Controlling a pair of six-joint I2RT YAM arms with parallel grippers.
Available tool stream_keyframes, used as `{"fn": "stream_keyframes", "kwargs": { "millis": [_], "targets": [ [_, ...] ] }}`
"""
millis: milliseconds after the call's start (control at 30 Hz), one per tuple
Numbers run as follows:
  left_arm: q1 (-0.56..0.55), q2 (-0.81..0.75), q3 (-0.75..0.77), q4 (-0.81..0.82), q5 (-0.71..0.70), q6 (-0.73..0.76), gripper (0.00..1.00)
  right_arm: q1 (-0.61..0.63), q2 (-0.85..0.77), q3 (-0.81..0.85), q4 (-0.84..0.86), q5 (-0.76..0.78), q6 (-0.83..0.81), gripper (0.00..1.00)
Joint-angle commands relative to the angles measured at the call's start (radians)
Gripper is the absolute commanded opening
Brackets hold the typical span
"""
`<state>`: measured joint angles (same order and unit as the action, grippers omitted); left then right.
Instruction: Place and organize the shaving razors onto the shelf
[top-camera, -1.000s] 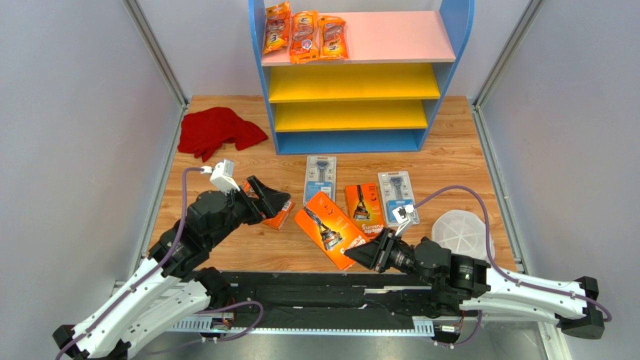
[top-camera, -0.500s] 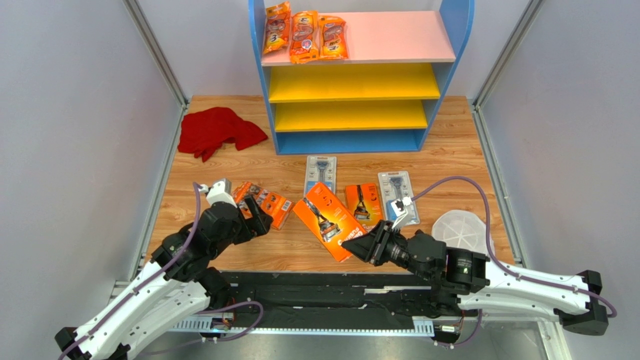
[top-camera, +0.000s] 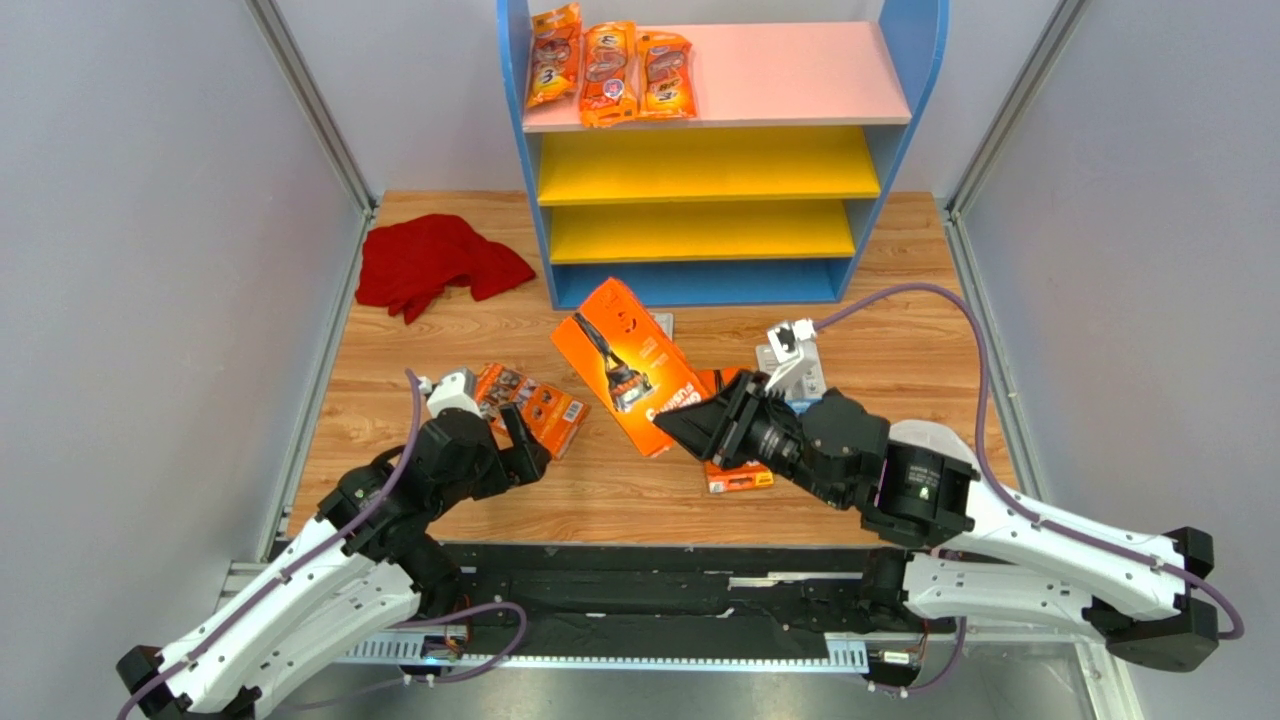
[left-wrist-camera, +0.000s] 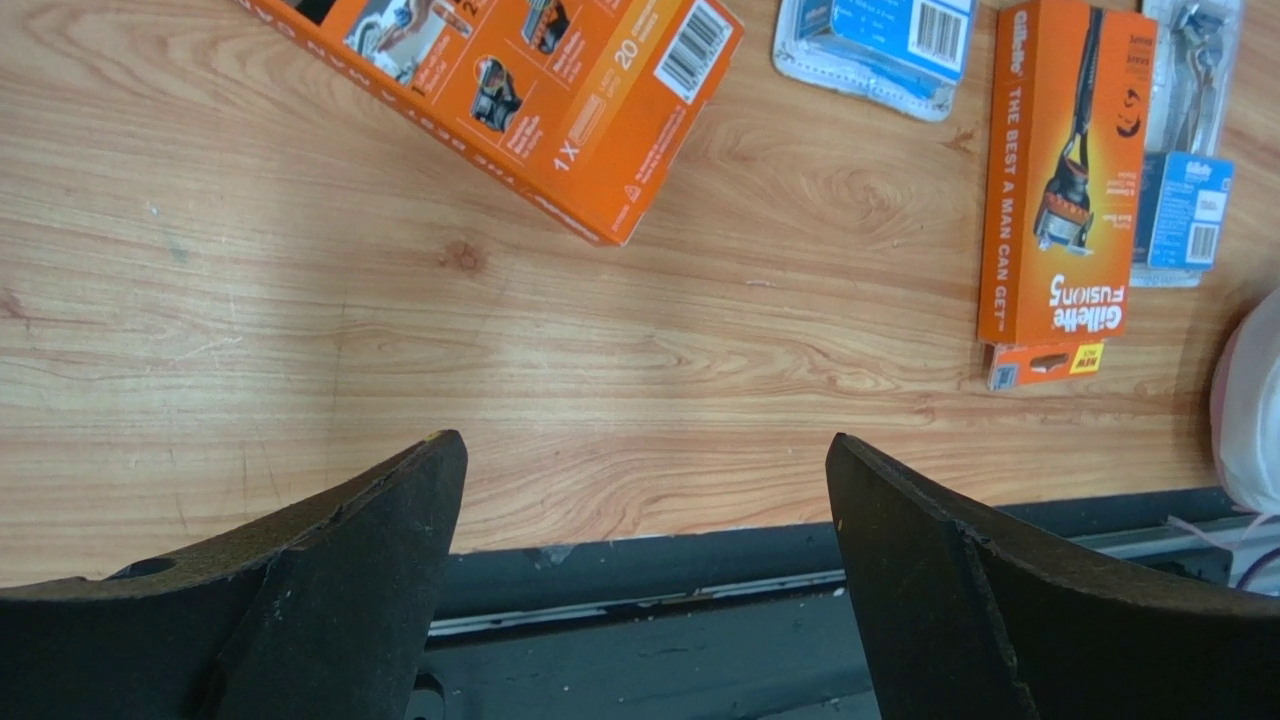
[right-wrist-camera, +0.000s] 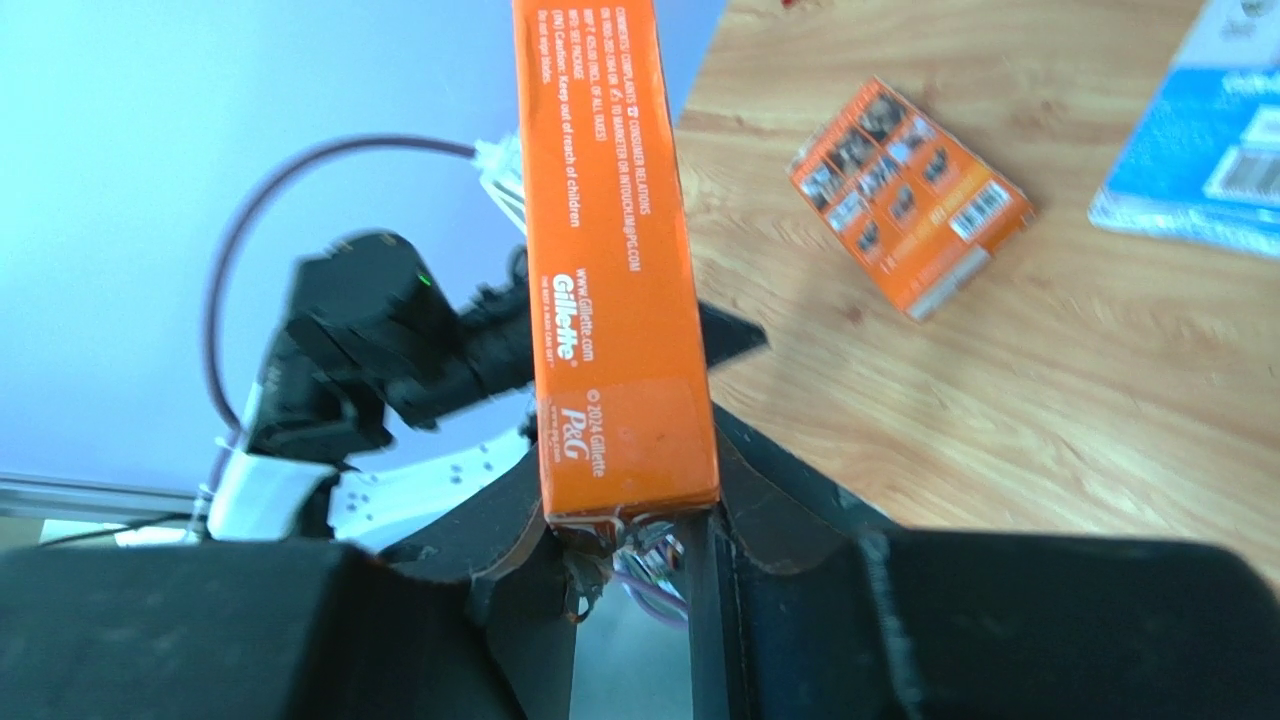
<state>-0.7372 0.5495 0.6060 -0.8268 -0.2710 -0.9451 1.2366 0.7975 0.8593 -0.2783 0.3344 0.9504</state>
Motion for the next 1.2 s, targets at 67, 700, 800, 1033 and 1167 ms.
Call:
{"fn": "stream_keyframes", "kwargs": {
  "millis": [67,700,800,1033,1167],
  "targets": [
    [-0.001,0.000,-0.028,0.049,0.056,0.006,0.99,-0.115,0.123,0.216,0.056,-0.164,-0.102,0.00],
    [0.001,-0.014,-0.083,0.088,0.110,0.020,0.99,-0.469,0.356,0.219,0.364,-0.405,0.068,0.00],
    [0.001,-0.022,-0.083,0.080,0.110,0.022,0.99,-0.529,0.410,0.205,0.459,-0.411,0.144,0.00],
    [0.001,-0.046,-0.084,0.060,0.099,0.020,0.99,-0.620,0.575,0.233,0.654,-0.472,0.284,0.00],
    [0.001,-0.056,-0.083,0.058,0.101,0.025,0.99,-0.647,0.681,0.282,0.711,-0.521,0.329,0.00]
  ]
}}
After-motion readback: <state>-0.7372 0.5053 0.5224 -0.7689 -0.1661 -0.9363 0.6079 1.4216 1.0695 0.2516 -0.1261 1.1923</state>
